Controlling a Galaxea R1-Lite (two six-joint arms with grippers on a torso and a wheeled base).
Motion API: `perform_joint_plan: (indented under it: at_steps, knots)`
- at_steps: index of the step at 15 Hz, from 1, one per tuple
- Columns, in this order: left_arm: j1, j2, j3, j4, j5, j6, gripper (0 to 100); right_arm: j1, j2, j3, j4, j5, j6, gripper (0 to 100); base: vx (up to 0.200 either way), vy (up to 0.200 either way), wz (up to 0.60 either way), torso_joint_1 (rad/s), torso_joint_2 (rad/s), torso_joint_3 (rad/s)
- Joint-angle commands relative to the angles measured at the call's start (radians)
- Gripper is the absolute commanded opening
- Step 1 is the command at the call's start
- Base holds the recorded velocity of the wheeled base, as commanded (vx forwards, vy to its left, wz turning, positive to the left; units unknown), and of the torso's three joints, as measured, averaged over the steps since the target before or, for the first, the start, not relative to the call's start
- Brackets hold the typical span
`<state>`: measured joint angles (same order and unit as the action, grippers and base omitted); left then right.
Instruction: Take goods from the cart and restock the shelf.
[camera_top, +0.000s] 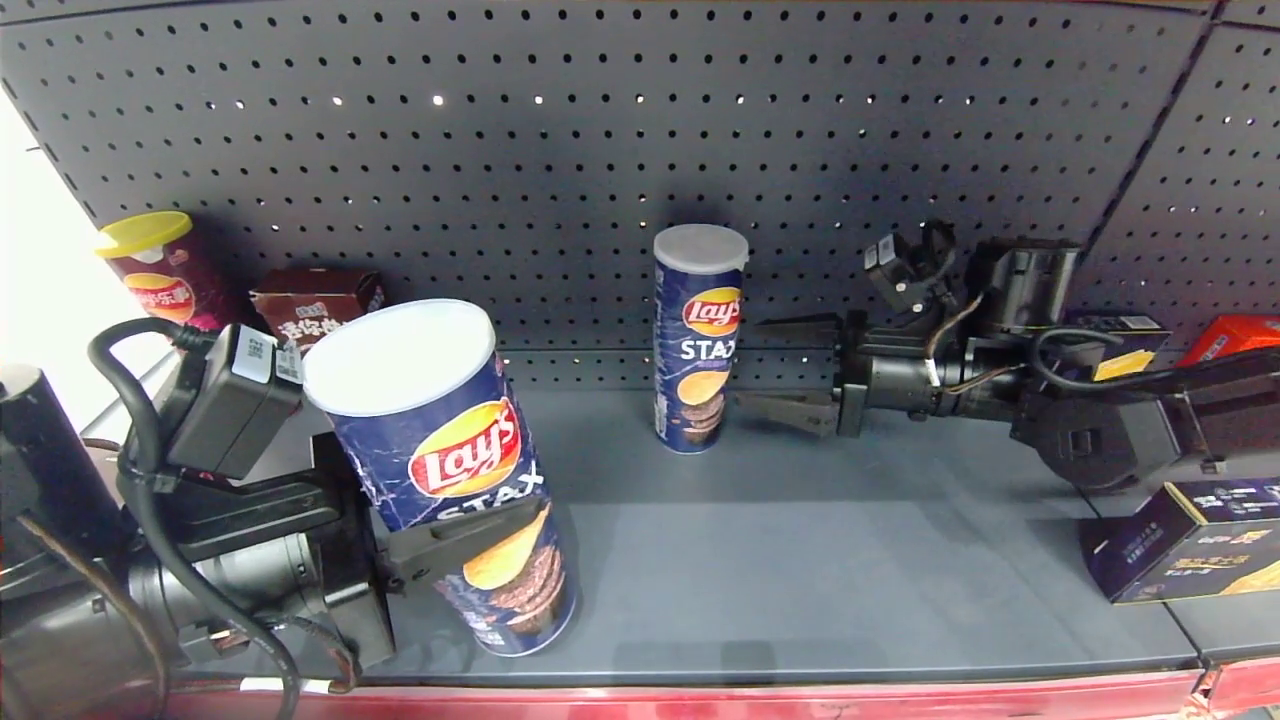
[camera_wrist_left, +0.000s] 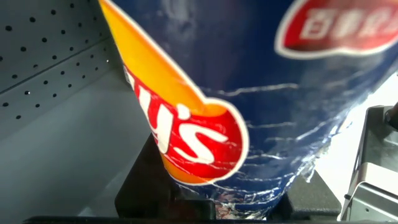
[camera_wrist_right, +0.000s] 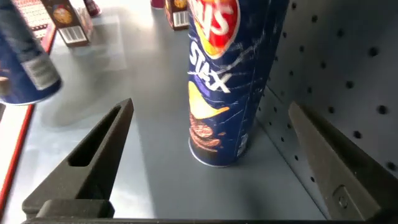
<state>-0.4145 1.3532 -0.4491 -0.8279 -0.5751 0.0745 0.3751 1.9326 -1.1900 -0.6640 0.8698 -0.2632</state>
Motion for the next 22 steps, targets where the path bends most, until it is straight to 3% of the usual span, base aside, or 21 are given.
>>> perform_joint_plan:
  at_steps: [1, 10, 20, 21, 22]
  knots:
    - [0.0, 0.0, 0.001, 0.0, 0.0, 0.001, 0, 0.005, 0.055, -0.037, 0.0, 0.0, -0.001, 100, 0.0, 0.0, 0.0, 0.0, 0.0, 0.0]
    - [0.008, 0.007, 0.003, 0.001, 0.001, -0.001, 0, 0.042, 0.218, -0.229, 0.0, 0.0, 0.005, 100, 0.0, 0.0, 0.0, 0.0, 0.0, 0.0]
    - [0.009, 0.003, 0.052, 0.0, 0.006, -0.001, 0, 0.077, 0.304, -0.309, -0.032, 0.002, 0.025, 100, 0.0, 0.0, 0.0, 0.0, 0.0, 0.0]
    - [0.011, 0.003, 0.052, 0.0, 0.006, -0.001, 0, 0.079, 0.309, -0.309, -0.045, 0.0, 0.027, 0, 0.0, 0.0, 0.0, 0.0, 0.0, 0.0]
    - [0.009, 0.003, 0.049, 0.0, 0.006, -0.001, 0, 0.08, 0.309, -0.303, -0.057, -0.008, 0.038, 0, 0.0, 0.0, 0.0, 0.0, 0.0, 0.0]
